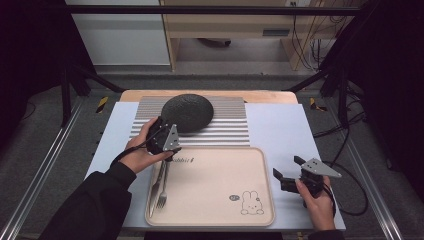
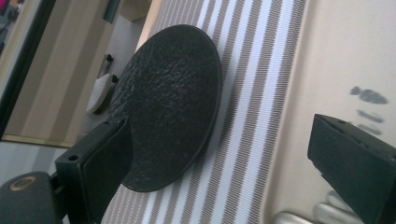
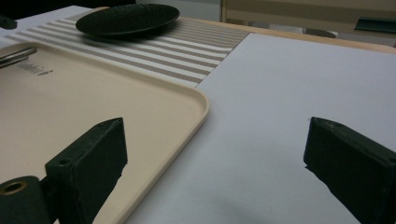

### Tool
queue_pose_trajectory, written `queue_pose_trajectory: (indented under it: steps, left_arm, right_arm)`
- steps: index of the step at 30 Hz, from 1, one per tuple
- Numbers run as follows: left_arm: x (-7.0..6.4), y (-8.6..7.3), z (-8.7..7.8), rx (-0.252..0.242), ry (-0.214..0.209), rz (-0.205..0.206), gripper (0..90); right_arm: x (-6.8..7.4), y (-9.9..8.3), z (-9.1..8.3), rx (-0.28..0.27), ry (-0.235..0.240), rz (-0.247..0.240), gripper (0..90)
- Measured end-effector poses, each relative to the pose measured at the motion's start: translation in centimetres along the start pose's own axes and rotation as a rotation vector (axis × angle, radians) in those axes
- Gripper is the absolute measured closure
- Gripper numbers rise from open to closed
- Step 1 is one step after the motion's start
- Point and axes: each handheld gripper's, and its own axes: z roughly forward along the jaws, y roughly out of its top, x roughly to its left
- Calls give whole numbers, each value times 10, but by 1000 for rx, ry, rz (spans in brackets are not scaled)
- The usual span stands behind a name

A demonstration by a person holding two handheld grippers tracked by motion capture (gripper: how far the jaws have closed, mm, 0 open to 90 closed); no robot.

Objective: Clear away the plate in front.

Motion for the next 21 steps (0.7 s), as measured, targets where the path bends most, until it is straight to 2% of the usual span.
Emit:
queue_pose_trajectory:
  steps: [10,14,16,18,21]
  left_arm:
    - [28,-2,10,3,12,56,75]
    - [36,-3,14,12,10,69,75]
    - [38,-4,17,13,10,70,76]
    - [41,-6,19,17,10,63,75]
    - [44,-9,22,12,5,50,74]
  right_arm:
    - [-6,7,-8,-55,-26,6,67]
    - [-8,4,-14,-53,-28,13,67]
    - [-8,0,-14,-55,-36,14,68]
    - [-8,-2,-14,-65,-38,36,68]
    - [-6,-1,-12,-68,-44,23,69]
